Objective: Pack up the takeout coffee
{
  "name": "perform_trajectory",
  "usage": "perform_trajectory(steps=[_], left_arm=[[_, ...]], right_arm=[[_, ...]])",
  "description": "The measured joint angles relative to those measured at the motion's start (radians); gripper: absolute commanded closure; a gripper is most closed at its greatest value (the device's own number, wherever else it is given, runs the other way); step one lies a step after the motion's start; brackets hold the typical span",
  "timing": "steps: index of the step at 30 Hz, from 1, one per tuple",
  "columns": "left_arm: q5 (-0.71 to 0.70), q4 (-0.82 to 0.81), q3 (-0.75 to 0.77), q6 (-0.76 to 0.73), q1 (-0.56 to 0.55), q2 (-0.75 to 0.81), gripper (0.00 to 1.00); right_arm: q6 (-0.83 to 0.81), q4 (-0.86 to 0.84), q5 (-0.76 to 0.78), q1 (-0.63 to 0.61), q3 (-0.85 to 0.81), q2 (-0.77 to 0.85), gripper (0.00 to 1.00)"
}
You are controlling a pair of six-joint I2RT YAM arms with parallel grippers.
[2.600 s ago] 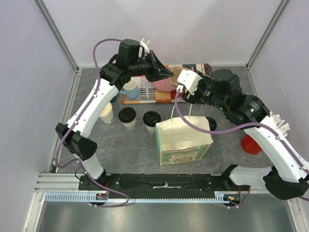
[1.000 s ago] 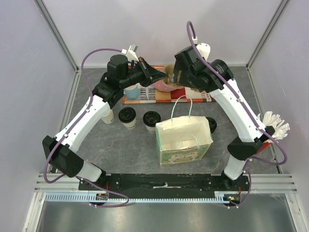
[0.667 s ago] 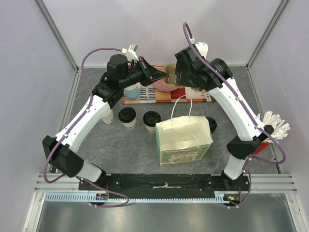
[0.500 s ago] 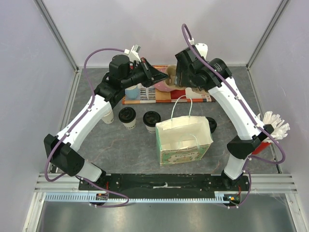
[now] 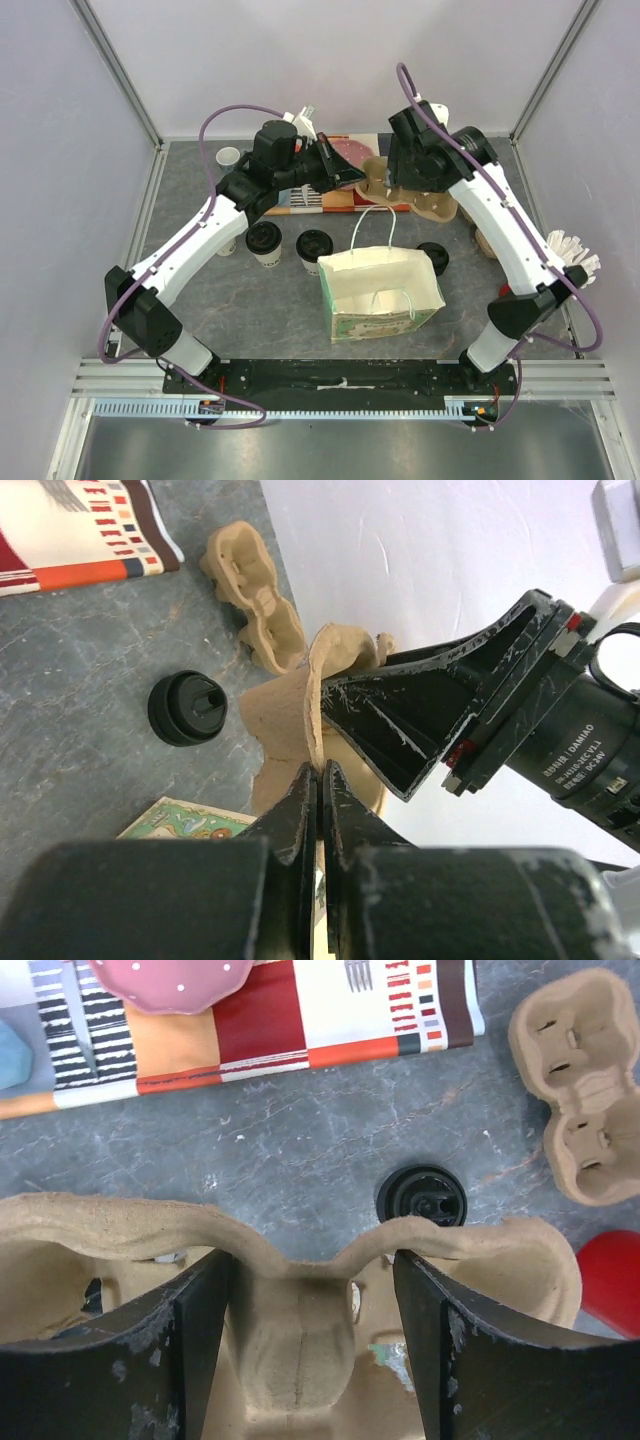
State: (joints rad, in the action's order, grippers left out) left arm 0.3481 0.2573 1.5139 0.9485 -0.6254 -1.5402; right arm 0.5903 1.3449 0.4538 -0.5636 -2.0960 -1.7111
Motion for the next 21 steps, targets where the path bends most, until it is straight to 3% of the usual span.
perform_trajectory(steps=[10, 17, 21], left_arm=[[0.027, 0.109, 0.211, -0.087, -0.007, -0.086, 0.98], [-0.011, 0.114, 0.236, -0.114, -0.01, -0.107, 0.98], [-0.034, 0.114, 0.24, -0.113, -0.009, -0.11, 0.98]], right_arm=[[-0.064, -0.116, -0.126, 0.05, 0.076, 0.096, 0.28], [-0.084, -0.098, -0.182, 0.066, 0.046, 0.062, 0.28], [-0.066, -0.09, -0.192, 0.068, 0.026, 0.032, 0.34]])
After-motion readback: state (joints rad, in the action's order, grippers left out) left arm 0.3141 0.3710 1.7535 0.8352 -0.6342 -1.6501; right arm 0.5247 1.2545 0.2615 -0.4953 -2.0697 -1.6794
